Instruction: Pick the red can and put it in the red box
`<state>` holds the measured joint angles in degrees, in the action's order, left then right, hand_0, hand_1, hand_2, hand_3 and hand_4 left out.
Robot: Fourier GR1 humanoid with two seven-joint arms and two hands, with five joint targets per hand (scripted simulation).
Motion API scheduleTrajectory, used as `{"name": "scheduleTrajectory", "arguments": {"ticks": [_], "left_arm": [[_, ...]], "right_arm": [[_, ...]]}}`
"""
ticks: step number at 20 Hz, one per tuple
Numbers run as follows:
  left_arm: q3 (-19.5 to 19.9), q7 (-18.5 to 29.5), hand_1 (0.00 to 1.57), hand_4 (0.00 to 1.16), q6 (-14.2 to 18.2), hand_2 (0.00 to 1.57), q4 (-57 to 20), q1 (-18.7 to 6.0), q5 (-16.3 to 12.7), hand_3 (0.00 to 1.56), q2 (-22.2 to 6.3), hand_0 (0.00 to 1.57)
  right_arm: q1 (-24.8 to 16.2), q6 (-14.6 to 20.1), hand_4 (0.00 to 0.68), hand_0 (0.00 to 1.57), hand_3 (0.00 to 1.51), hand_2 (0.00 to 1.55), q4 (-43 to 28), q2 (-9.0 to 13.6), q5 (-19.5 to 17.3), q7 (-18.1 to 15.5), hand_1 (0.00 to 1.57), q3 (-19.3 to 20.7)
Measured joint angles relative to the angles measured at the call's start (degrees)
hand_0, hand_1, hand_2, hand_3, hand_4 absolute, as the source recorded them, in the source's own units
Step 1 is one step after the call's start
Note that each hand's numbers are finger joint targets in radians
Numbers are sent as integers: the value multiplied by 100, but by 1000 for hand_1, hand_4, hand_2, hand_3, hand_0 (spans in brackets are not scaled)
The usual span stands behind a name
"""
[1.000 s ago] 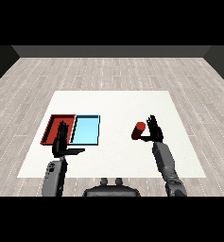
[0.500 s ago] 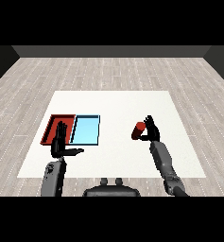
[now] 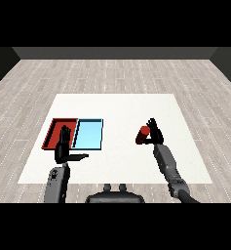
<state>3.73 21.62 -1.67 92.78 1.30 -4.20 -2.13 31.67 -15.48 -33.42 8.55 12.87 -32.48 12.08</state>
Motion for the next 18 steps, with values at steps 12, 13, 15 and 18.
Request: {"name": "scheduleTrajectory", "arguments": {"ticks": [12, 13, 15, 18], "left_arm": [[57, -86, 0, 0, -45, 0, 75, 11, -54, 0, -70, 0], [34, -46, 0, 0, -45, 0, 111, 80, -40, 0, -49, 0], [28, -11, 0, 0, -58, 0, 48, 60, -31, 0, -46, 0], [42, -42, 0, 0, -47, 0, 78, 39, -40, 0, -50, 0]], "right_arm": [[488, 134, 0, 0, 0, 0, 785, -34, -61, -280, 0, 70], [592, 149, 0, 0, 0, 0, 865, -33, -57, -247, 0, 85], [637, 190, 0, 0, 0, 0, 939, -36, -82, -260, 0, 76], [701, 313, 0, 0, 0, 0, 989, -107, -130, -273, 0, 40]]}}
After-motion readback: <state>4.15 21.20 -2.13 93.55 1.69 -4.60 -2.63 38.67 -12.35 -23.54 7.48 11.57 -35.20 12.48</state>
